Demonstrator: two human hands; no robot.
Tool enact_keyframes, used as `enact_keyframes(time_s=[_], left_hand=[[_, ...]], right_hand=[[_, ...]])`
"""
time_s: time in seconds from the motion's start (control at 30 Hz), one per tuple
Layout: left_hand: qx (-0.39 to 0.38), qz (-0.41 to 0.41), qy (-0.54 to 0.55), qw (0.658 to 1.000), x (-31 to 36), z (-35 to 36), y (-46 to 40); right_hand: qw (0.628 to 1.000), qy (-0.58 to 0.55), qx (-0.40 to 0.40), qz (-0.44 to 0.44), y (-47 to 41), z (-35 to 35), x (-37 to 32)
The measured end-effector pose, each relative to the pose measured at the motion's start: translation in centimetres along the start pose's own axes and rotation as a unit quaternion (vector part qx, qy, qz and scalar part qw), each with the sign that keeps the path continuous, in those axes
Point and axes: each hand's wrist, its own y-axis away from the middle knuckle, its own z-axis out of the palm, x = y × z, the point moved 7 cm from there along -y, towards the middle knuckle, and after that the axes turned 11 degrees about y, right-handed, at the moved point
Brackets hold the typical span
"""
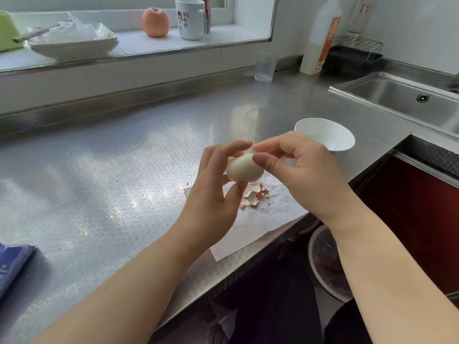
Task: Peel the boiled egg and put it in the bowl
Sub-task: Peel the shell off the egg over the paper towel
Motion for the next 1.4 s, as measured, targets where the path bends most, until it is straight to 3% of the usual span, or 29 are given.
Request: enact_keyframes(time_s=[0.43, 0.57, 0.63, 0.77, 0.9, 1.0, 1.2, 1.4], left_hand=[[0.011, -0.011, -0.039, 0.999, -0.6, 0.1, 0.1], [0.036, -0.09, 0.096, 0.991, -1.8, -0.8, -0.2], [0.067, -0.156, 0.205, 0.964, -2.8, -1.4, -0.3], [0.097, -0.251, 0.444, 0.855, -4.6, -1.5, -0.3], [0.063, -0.278, 0.513, 0.809, -4.5, -1.1, -0.5], [0.054, -0.313, 0.549, 0.773, -4.4, -0.5, -0.3], [0.012, -0.335, 0.583, 0.74, -4.0, 0.3, -0.2], [-0.003, -0.331, 0.595, 0.732, -3.6, 0.5, -0.2]], right_hand=[[0.994, 0.105, -0.033, -0.027, -0.7, 1.3, -0.7], [0.998, 0.058, 0.033, 0.023, -0.2, 0.1, 0.3], [0.997, 0.056, 0.02, 0.054, 0.3, 0.2, 1.3], [0.99, 0.108, -0.043, 0.076, 1.7, 1.6, 2.8], [0.989, 0.106, -0.094, 0.051, 2.5, 2.8, 2.8], [0.995, 0.063, -0.032, 0.068, 2.2, 1.9, 2.5], [1.0, 0.007, 0.005, 0.019, 1.9, 2.0, 0.3], [0.997, -0.034, 0.072, -0.003, 1.7, 1.5, -1.8]])
